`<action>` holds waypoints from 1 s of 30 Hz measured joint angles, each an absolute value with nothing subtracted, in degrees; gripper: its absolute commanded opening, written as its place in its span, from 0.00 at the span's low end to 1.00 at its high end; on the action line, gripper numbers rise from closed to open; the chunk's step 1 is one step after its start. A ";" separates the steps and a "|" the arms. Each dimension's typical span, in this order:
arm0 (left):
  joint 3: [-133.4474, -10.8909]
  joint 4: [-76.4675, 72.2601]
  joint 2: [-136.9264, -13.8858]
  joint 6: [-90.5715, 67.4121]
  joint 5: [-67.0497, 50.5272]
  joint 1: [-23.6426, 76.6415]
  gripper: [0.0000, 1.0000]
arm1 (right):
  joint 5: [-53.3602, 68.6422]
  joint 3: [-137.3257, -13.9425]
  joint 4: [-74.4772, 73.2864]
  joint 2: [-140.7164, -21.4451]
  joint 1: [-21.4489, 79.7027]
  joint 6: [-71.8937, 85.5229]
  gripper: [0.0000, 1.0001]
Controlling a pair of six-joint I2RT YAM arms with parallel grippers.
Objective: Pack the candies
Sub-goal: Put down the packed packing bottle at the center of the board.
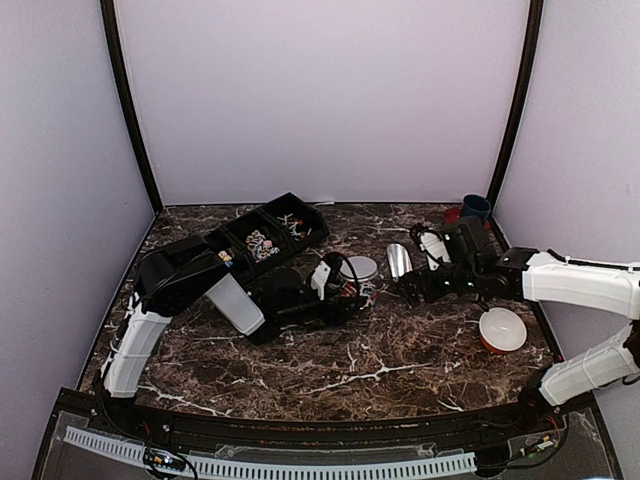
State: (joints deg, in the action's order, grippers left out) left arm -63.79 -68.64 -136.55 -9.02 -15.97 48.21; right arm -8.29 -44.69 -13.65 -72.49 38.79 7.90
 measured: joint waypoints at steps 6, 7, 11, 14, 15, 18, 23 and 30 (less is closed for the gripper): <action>-63.55 -63.20 -133.64 -14.92 -11.55 47.86 0.79 | -6.59 -44.47 -13.28 -71.77 38.76 8.95 0.98; -63.70 -62.70 -133.47 -15.64 -11.03 47.77 0.79 | -6.42 -44.47 -13.28 -71.46 38.76 8.95 0.98; -64.71 -60.60 -133.14 -17.98 -9.50 47.40 0.81 | -6.17 -44.47 -13.30 -69.95 38.76 8.95 0.98; -66.06 -58.48 -133.10 -19.49 -8.05 47.29 0.84 | -6.17 -44.47 -13.32 -69.10 38.76 8.97 0.98; -66.37 -57.91 -133.05 -19.86 -7.68 47.24 0.85 | -6.17 -44.47 -13.34 -68.86 38.76 8.97 0.98; -66.98 -56.60 -132.92 -20.75 -6.46 47.18 0.87 | -6.17 -44.47 -13.37 -68.53 38.76 8.97 0.98; -67.72 -54.11 -132.46 -21.89 -4.51 47.16 0.90 | -6.17 -44.45 -13.39 -68.34 38.76 9.13 0.98; -68.93 -49.47 -131.96 -22.61 -1.52 47.16 0.95 | -6.17 -44.45 -13.50 -68.31 38.79 9.15 0.98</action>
State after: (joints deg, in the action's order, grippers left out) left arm -68.93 -49.47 -131.96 -22.61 -1.52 47.16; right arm -6.17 -44.45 -13.50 -68.31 38.79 9.15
